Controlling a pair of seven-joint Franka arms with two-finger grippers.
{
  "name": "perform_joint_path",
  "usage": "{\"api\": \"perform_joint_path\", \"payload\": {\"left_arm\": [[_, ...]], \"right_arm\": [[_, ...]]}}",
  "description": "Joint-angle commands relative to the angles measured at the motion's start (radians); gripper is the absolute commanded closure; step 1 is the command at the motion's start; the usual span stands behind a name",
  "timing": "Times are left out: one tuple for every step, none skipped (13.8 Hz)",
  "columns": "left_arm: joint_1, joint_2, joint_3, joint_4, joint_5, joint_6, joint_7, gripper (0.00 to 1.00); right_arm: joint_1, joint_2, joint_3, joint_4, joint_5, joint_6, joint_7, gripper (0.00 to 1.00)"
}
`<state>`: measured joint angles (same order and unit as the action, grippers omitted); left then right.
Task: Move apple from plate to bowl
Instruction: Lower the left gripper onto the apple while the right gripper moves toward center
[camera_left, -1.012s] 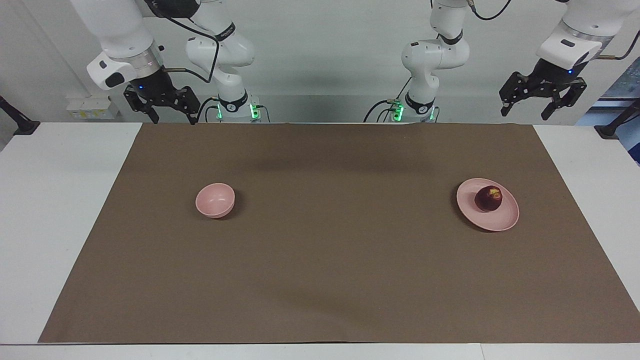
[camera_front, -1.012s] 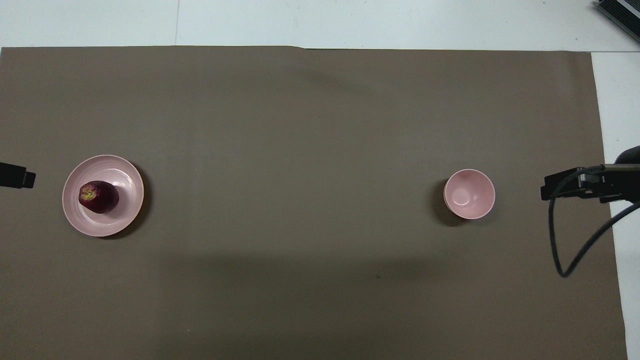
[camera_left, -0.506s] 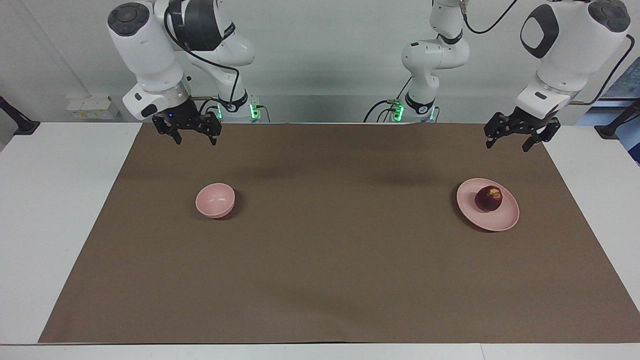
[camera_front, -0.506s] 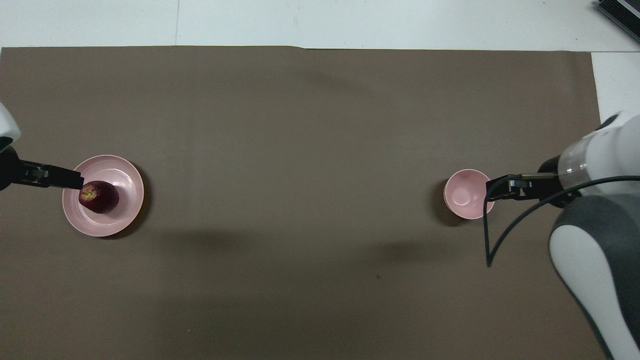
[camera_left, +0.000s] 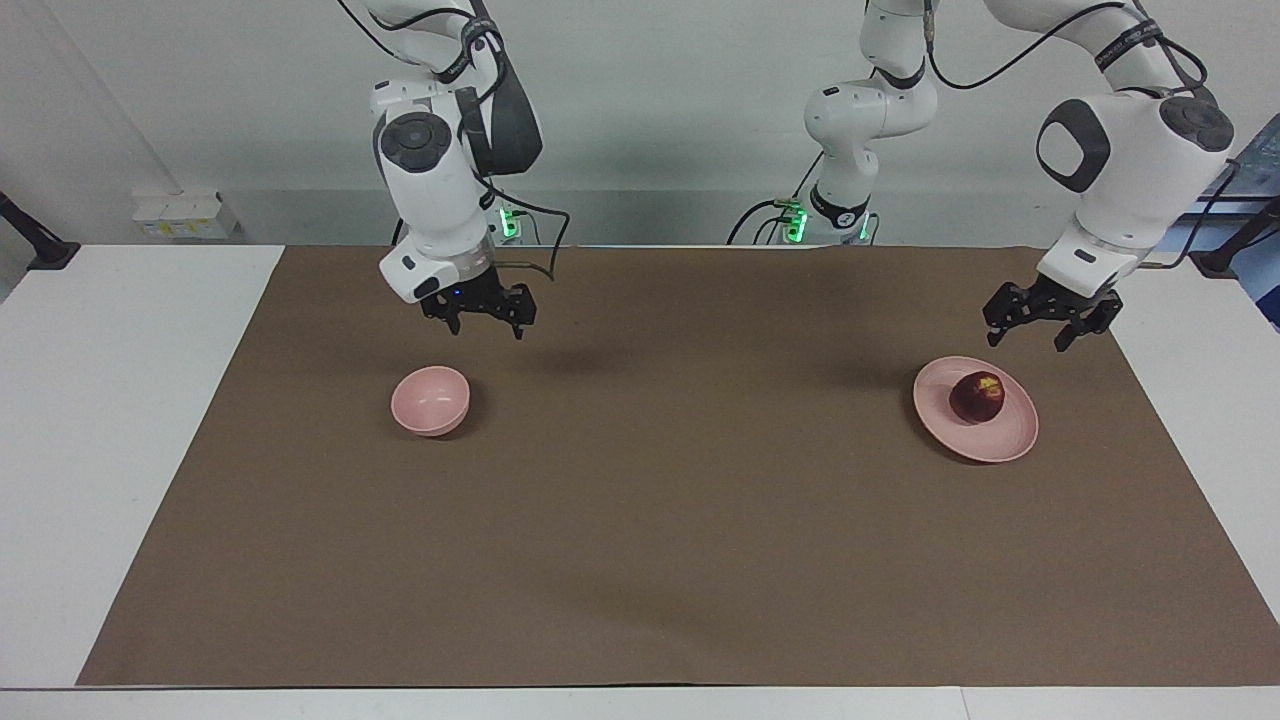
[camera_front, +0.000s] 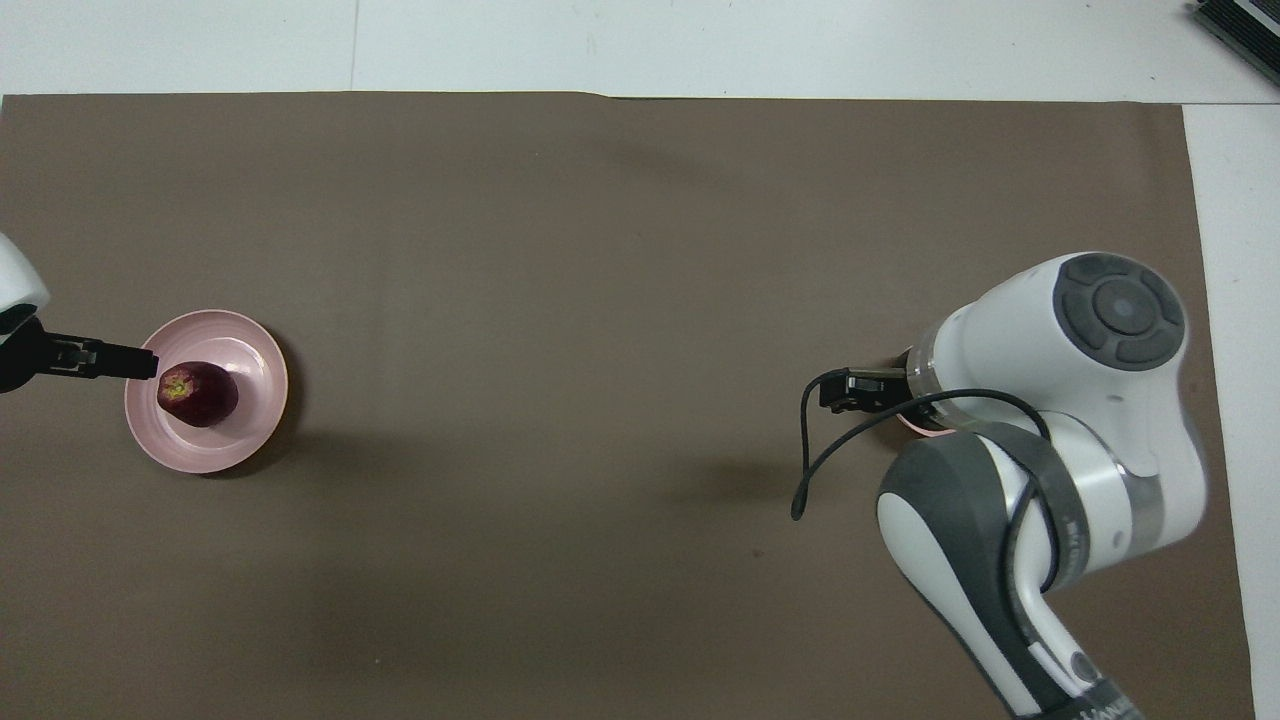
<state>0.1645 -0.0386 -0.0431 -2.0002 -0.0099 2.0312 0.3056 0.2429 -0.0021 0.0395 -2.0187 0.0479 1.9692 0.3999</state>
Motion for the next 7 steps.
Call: {"api": "perform_joint_path", "payload": {"left_arm": [[0.023,0.025,-0.007,-0.012,0.005,0.038,0.04,0.0],[0.02,0.026,-0.007,-0.012,0.005,0.049,0.036,0.0],[0.018,0.026,-0.007,-0.012,0.005,0.05,0.036,0.0],[0.02,0.028,-0.007,-0.014,0.005,0.05,0.036,0.0],[0.018,0.028,-0.007,-0.015,0.004,0.05,0.038,0.0],[0.01,0.035,-0.009,-0.022,0.005,0.057,0.038,0.0],[0.007,0.052,-0.009,-0.026,0.004,0.079,0.033,0.0]], "right_arm": [[0.035,0.023,-0.003,-0.006,0.082,0.084,0.068,0.0],[0.053,0.046,-0.003,0.0,0.11,0.098,0.094,0.0],[0.079,0.066,-0.003,0.005,0.139,0.112,0.124,0.0],[0.096,0.071,-0.003,0.005,0.171,0.158,0.147,0.0],[0.108,0.076,-0.003,0.008,0.217,0.174,0.164,0.0],[0.11,0.077,-0.003,0.009,0.284,0.178,0.166,0.0],[0.111,0.092,-0.003,0.009,0.338,0.184,0.166,0.0]]}}
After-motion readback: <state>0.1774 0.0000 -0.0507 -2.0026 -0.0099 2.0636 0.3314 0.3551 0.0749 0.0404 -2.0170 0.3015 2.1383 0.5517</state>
